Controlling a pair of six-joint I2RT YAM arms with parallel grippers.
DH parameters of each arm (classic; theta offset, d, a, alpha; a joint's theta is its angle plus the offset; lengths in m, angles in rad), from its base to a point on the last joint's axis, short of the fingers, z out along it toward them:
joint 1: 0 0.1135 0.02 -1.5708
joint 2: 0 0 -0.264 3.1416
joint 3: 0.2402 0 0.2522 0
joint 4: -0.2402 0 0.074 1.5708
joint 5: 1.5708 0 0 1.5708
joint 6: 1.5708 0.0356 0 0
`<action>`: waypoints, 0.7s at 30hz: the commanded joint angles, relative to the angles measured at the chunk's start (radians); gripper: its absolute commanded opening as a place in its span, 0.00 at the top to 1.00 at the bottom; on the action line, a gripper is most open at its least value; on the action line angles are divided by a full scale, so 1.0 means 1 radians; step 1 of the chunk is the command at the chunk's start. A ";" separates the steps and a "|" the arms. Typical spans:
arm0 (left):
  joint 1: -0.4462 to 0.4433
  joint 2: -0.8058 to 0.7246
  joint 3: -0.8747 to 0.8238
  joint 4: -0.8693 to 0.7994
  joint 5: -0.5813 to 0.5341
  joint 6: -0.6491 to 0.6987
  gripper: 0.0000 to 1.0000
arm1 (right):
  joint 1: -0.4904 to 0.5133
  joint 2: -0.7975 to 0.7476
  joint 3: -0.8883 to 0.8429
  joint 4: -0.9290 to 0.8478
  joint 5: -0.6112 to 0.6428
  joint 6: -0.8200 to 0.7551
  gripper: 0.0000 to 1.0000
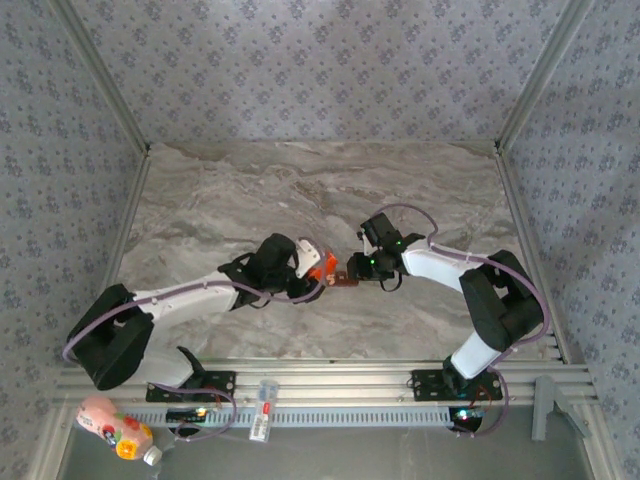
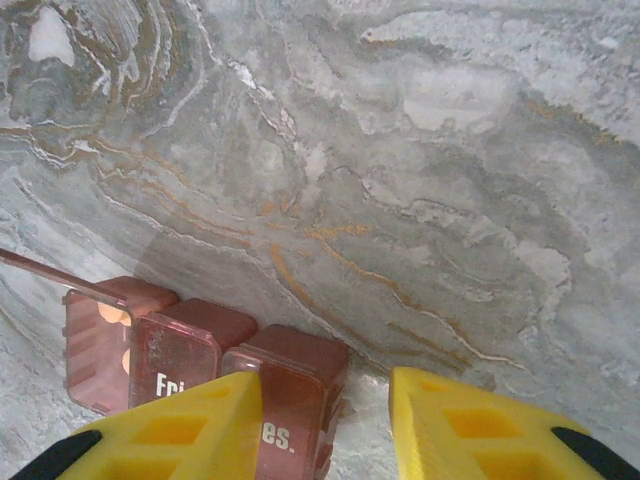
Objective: Sort the pills into containers
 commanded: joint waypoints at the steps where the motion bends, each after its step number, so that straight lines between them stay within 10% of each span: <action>1: 0.000 -0.069 -0.009 0.140 0.006 -0.018 1.00 | 0.007 -0.023 0.029 -0.077 0.027 0.011 0.58; 21: -0.001 -0.208 0.058 0.497 -0.093 0.015 1.00 | -0.166 -0.163 0.233 -0.304 0.075 -0.015 0.38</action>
